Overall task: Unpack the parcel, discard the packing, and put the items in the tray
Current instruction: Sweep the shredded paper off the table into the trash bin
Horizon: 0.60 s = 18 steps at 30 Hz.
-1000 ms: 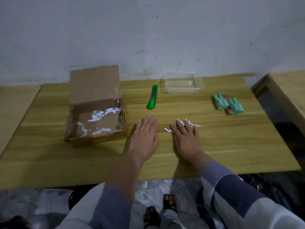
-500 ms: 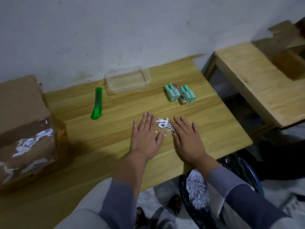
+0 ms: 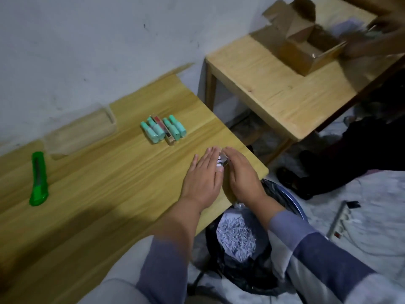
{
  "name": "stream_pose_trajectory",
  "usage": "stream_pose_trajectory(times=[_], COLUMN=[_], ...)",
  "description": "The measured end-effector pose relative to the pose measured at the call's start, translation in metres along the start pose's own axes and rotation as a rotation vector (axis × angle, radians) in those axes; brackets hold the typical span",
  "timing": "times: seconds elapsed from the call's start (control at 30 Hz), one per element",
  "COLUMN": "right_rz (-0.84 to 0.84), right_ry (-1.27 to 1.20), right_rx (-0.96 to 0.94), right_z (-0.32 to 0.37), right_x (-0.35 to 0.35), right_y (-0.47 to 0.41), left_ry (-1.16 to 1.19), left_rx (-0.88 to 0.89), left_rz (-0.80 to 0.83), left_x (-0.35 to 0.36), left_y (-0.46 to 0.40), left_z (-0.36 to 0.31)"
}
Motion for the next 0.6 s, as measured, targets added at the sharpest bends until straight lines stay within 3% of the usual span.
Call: stream_pose_trajectory(times=[0.07,0.2,0.43,0.6], right_rz=[0.007,0.018,0.219,-0.011], right_ry=[-0.001,0.15,0.428,0.434], right_rx=[0.003,0.023,-0.061,-0.231], right_z=[0.003,0.012,0.043,0.057], right_x=[-0.002,0.005,0.044,0.034], right_y=[-0.001,-0.004,0.02,0.035], left_ry=[0.039,-0.159,-0.317,-0.321], left_rx=[-0.018,-0.029,-0.012,-0.004], left_rz=[-0.032,-0.017,0.068,0.057], left_x=[-0.008,-0.022,-0.016,-0.013], left_y=[0.002,0.015,0.025,0.025], left_z=[0.01,0.049,0.064,0.066])
Point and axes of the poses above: each hand's wrist, its own y-axis away from the middle knuckle, its own x-axis out of the palm, z = x × y, the point moved 10 cm from there along -y, towards the middle knuckle, and after that the axes turned 4 degrees about -y, right-handed, at the moved point
